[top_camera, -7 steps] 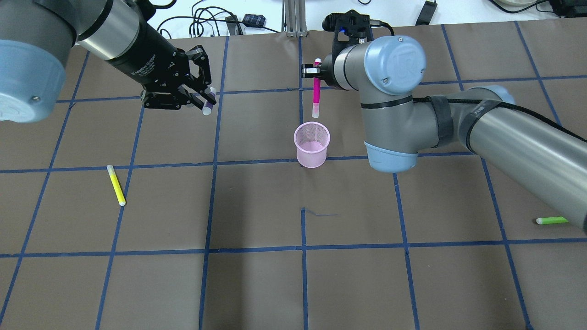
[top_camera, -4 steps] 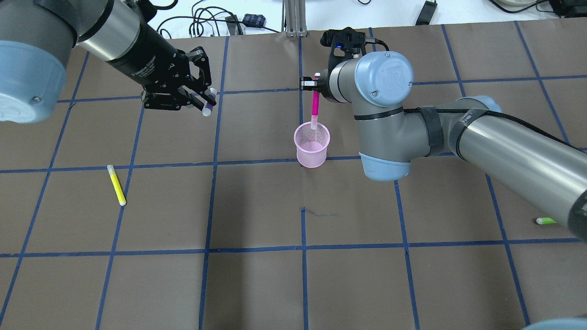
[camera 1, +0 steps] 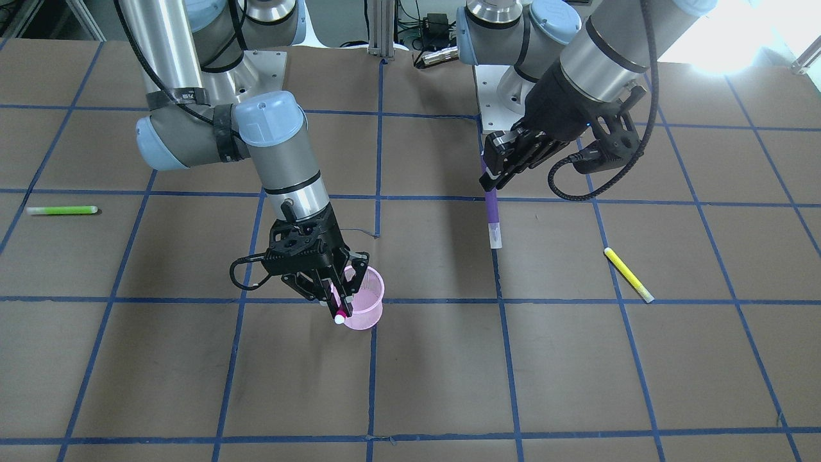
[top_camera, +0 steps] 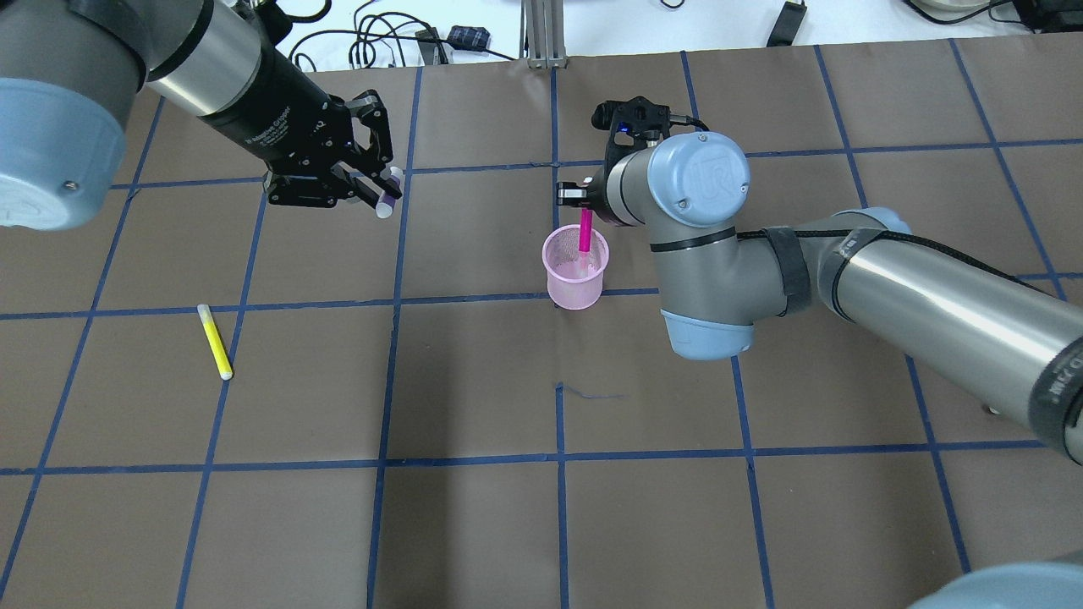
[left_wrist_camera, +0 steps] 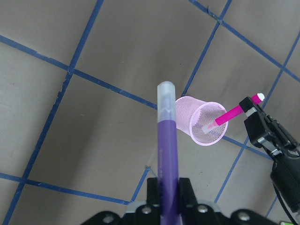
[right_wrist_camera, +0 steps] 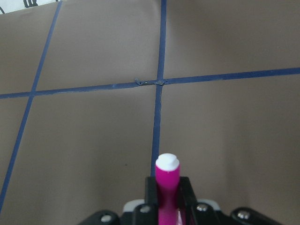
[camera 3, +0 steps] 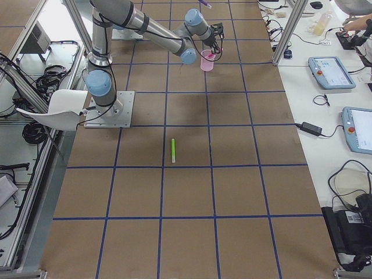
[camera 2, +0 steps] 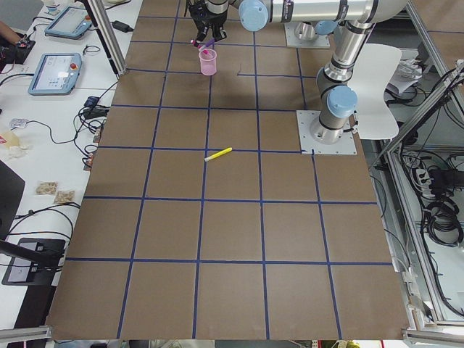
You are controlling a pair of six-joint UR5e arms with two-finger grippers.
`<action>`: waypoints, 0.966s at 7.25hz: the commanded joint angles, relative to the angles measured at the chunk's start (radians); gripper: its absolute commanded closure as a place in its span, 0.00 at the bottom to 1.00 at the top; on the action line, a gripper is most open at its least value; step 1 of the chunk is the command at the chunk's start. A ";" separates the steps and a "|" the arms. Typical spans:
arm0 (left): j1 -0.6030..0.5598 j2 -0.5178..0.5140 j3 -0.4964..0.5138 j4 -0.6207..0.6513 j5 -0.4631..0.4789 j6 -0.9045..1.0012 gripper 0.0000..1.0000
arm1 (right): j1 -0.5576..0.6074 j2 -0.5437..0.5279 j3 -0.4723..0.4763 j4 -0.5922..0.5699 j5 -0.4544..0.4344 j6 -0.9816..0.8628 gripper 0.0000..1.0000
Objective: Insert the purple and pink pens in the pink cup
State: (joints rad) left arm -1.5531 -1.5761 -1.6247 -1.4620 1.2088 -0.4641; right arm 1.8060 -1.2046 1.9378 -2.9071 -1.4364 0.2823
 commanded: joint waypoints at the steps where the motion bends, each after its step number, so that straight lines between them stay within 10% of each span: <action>1: -0.007 -0.007 -0.004 -0.001 -0.055 -0.130 1.00 | 0.000 0.003 0.003 0.000 0.013 0.002 0.42; 3: 0.001 -0.044 -0.003 0.006 -0.226 -0.359 1.00 | -0.026 -0.009 -0.045 0.067 0.048 0.001 0.02; 7: -0.018 -0.189 -0.009 0.009 -0.351 -0.635 1.00 | -0.172 -0.009 -0.377 0.710 0.047 -0.119 0.00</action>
State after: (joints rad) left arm -1.5582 -1.7170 -1.6309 -1.4554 0.8779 -1.0344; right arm 1.6762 -1.2132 1.6665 -2.4149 -1.3782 0.2227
